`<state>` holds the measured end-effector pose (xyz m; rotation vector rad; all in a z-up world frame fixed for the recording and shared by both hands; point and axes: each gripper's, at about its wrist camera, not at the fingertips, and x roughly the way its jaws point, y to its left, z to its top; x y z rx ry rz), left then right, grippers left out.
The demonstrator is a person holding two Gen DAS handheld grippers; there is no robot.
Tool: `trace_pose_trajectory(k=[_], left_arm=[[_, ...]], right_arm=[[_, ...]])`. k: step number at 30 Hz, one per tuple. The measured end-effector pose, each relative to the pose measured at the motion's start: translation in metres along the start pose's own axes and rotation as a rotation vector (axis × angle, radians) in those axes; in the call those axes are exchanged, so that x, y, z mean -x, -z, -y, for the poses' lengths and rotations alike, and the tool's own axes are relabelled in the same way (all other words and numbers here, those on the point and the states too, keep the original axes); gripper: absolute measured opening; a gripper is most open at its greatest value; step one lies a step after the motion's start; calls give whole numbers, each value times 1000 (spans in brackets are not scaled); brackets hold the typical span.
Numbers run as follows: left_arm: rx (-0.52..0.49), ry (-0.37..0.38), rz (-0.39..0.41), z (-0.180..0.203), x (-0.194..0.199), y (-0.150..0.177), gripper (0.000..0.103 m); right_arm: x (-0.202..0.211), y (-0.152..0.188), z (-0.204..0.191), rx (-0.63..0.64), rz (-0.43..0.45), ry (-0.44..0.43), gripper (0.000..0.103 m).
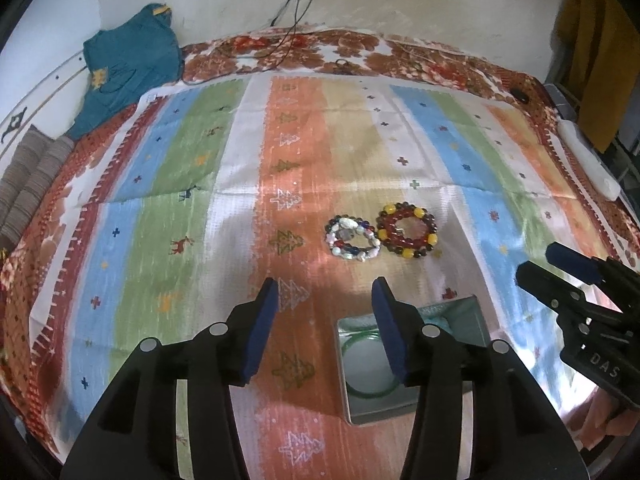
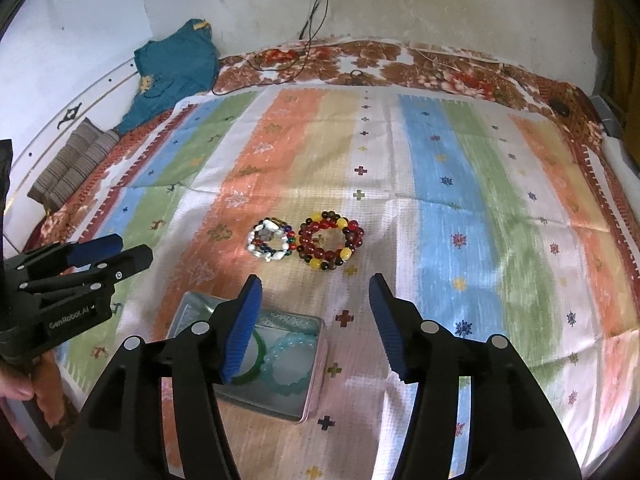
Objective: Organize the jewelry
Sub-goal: 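Lower both bracelets into the tin box and open both tools, then move both open tools back over the remaining bead bracelets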
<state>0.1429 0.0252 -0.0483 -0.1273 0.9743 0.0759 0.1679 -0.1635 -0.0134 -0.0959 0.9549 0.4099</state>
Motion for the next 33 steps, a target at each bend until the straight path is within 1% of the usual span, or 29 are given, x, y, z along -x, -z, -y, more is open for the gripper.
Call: trace_pose_trajectory(k=[3, 13, 20, 26, 28, 33], left_arm=[[11, 15, -32, -1, -11, -3, 49], [-14, -12, -54, 1, -34, -18, 52], [12, -8, -92, -7, -56, -28, 53], [2, -13, -116, -7, -71, -33, 53], [-16, -6, -115, -3, -72, -36, 57], [-35, -16, -115, 1, -79, -41, 58]], right_arm=[[-8, -3, 0, 7, -16, 7, 56], [-29, -13, 0, 25, -48, 23, 56], [-48, -19, 3, 37, -79, 38, 56], [-63, -21, 6, 39, -91, 47, 56], [-65, -23, 7, 37, -88, 52, 56], [-73, -26, 9, 36, -105, 59, 56]])
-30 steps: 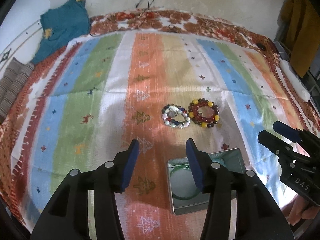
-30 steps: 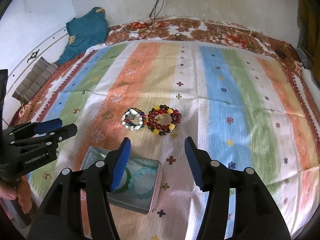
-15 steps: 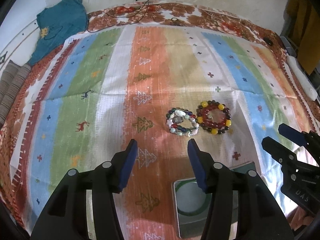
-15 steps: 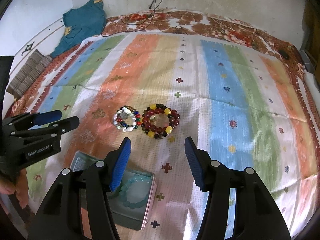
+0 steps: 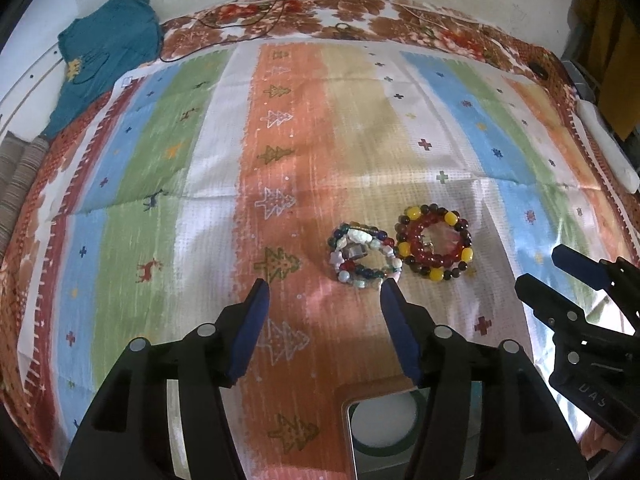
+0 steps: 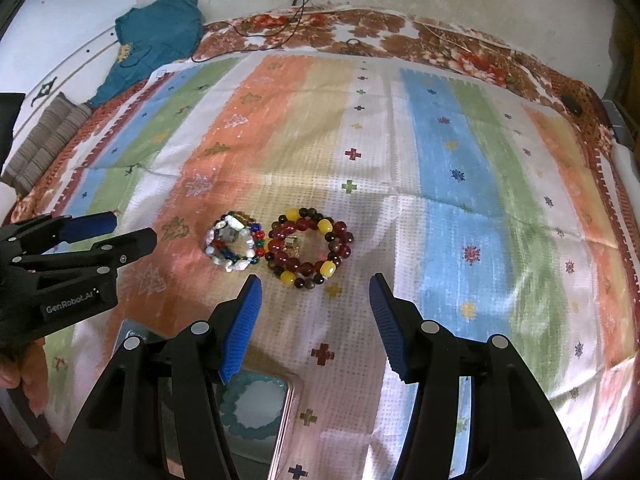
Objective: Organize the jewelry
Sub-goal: 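Move both open tools back over the remaining bead bracelets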
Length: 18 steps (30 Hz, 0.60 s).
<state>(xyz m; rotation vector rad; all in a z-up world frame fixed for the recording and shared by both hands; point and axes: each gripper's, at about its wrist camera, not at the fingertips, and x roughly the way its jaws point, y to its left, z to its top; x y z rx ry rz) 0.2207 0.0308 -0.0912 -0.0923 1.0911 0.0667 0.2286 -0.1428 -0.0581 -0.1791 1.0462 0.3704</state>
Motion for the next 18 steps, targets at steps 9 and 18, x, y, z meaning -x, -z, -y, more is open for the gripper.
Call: trace_pose_trajectory(k=[9, 18], left_arm=[[13, 0, -38, -7, -24, -9, 58], [8, 8, -70, -7, -47, -16, 58]], right_arm=[[-22, -5, 7, -23, -35, 7, 56], [-41, -9, 7, -16, -58, 25, 56]])
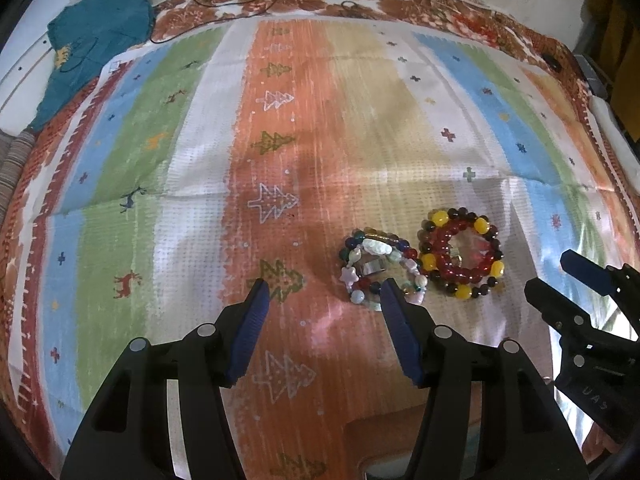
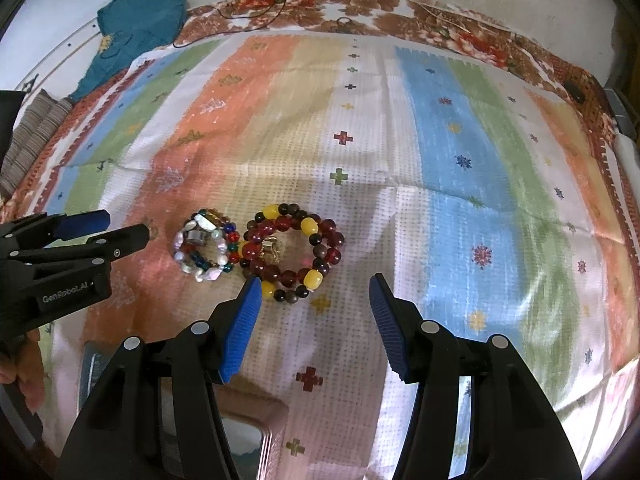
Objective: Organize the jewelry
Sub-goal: 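Move both open tools back over the remaining bead bracelets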
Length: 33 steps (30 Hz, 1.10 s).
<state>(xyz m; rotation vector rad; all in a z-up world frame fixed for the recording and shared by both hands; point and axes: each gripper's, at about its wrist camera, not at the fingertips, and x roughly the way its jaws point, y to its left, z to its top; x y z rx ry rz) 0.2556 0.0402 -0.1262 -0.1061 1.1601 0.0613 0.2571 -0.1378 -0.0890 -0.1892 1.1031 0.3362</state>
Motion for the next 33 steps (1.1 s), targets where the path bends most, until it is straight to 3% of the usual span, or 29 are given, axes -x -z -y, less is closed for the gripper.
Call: trace_pose_trajectory(k=[10, 13, 22, 24, 26, 33], left_arm=[[-23, 5, -35, 1, -19, -8, 58], [-28, -6, -52, 1, -28, -9, 52], [-49, -14, -65, 7, -41, -14, 49], [-50, -22, -65, 9, -43, -15, 46], [-46, -26, -74, 9, -48, -15, 35], [-49, -5, -77, 12, -55, -14, 28]], right_arm=[[-15, -7, -1, -4, -31, -6, 56], [-21, -7, 0, 1, -43, -5, 56], [-38, -6, 4, -8, -73, -5, 54], [-41, -7, 3, -6, -77, -9, 50], [-43, -8, 4, -8, -79, -15, 49], [-50, -12, 6, -13, -88, -25, 41]])
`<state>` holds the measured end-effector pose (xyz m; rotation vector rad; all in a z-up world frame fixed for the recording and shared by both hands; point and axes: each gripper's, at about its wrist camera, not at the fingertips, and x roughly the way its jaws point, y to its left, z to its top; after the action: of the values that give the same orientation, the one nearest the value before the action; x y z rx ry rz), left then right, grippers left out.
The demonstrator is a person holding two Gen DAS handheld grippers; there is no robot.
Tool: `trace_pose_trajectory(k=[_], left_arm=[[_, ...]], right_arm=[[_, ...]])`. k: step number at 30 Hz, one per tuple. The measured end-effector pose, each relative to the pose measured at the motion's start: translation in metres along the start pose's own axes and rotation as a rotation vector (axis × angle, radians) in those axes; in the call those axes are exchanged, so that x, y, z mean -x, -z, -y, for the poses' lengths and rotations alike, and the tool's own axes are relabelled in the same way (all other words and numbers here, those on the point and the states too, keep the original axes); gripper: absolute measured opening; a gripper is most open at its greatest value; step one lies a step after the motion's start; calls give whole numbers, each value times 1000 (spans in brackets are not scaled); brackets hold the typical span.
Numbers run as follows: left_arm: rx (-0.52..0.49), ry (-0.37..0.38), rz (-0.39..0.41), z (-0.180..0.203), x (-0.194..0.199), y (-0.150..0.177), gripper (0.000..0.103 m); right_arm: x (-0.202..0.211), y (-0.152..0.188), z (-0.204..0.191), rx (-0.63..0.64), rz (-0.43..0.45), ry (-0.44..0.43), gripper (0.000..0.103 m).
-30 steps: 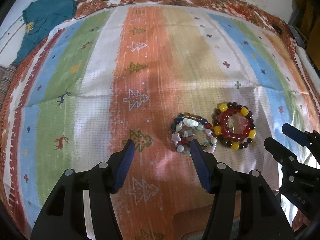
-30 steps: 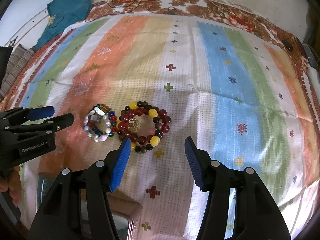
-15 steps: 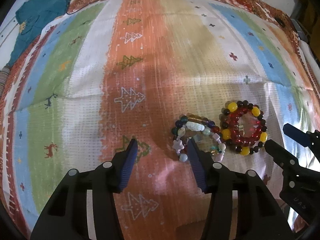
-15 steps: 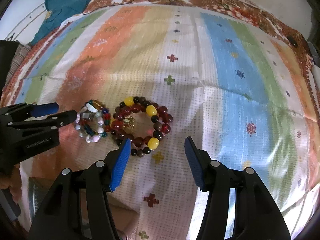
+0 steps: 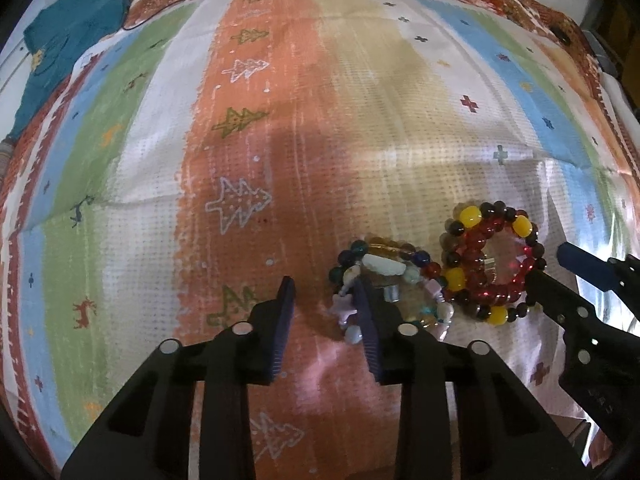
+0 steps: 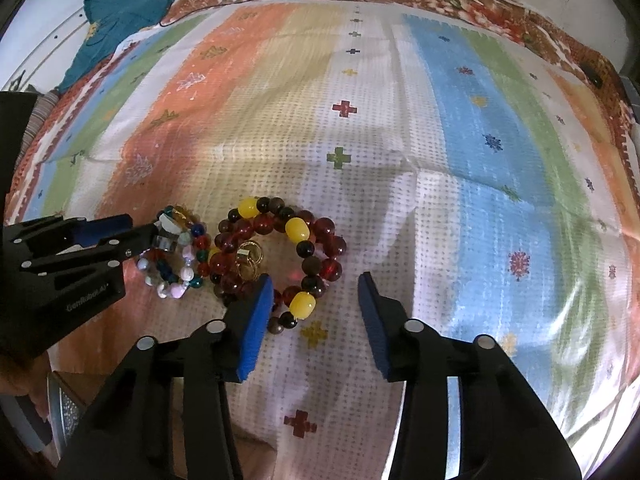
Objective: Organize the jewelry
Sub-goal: 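Grasp the white bead bracelet with the left tool while the right tool grasps the yellow-and-black bracelet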
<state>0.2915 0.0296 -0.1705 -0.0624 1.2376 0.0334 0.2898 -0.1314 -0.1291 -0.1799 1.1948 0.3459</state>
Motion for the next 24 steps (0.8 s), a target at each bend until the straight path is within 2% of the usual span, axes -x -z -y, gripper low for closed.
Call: trace_pose_trajectory(k=[4, 8, 9, 12, 15, 24], left_arm=[[2, 34, 0, -1, -1, 2, 20], [18, 59, -3, -2, -1, 2, 14], [19, 64, -4, -2, -1, 3, 12], [15, 63, -4, 0, -1, 3, 12], [15, 70, -4, 1, -1, 3, 10], [5, 57, 32, 8, 19, 1, 10]], right_arm=[[-6, 0, -2, 7, -15, -4, 29], [-8, -1, -4, 11, -16, -9, 25], [-7, -1, -5, 16, -18, -15, 20], [-6, 1, -8, 35, -11, 1, 19], [-3, 0, -8, 39, 0, 5, 11], [28, -6, -19, 74, 71, -15, 10]])
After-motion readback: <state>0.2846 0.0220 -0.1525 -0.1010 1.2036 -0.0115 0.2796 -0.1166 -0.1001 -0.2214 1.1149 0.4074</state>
